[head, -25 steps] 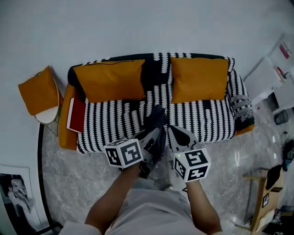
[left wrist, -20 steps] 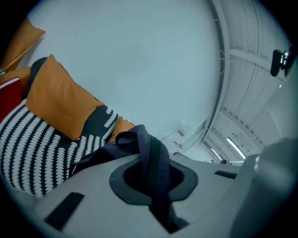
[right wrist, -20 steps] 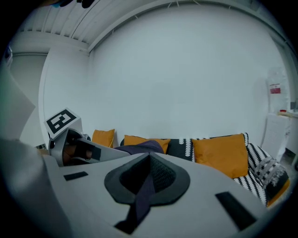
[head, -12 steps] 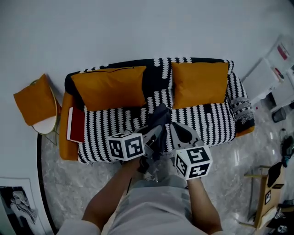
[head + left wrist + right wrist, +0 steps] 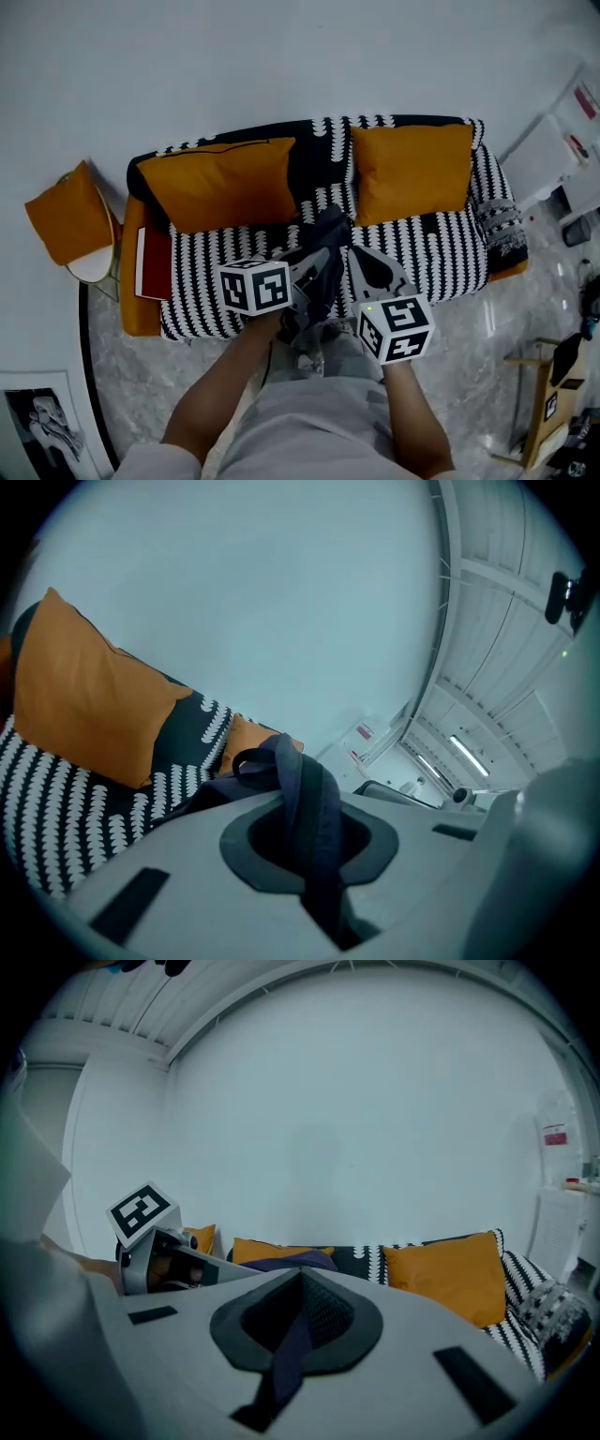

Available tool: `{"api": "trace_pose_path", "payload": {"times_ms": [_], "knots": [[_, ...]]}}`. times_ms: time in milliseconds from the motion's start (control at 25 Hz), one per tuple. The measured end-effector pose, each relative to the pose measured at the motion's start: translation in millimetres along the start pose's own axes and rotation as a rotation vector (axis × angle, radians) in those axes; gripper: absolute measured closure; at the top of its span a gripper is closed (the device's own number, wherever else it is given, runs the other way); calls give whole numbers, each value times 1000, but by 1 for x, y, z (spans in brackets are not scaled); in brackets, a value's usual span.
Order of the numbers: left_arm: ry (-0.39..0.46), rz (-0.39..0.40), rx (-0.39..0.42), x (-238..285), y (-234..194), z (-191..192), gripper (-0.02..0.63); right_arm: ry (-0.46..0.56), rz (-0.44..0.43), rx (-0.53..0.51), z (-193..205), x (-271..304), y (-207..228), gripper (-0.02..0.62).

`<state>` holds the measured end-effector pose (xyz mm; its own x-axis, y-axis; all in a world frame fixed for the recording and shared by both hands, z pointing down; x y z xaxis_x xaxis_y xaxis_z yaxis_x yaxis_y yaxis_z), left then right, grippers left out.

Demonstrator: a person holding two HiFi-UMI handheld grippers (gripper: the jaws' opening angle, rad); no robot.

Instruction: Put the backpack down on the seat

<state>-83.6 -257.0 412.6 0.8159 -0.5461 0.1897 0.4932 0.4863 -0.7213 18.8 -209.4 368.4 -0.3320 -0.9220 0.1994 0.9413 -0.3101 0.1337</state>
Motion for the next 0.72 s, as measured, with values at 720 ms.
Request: {"api": "trace_pose_path", "payload": {"times_ms": [720], "knots": [[-103,-6,47,125,-61,-14,575,-66,-70,86,19,94,111,594]]}}
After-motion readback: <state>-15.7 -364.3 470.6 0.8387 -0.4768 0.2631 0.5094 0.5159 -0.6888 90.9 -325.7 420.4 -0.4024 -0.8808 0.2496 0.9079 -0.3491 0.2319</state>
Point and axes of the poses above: the fingertips, and each gripper's own axes: x forward along the fingers, y to its right, z out of its underside, the point moved 5 cm from there along -x, backward along the fingers, and after that the axes turned 11 degrees about y, right-handed, at the moved point
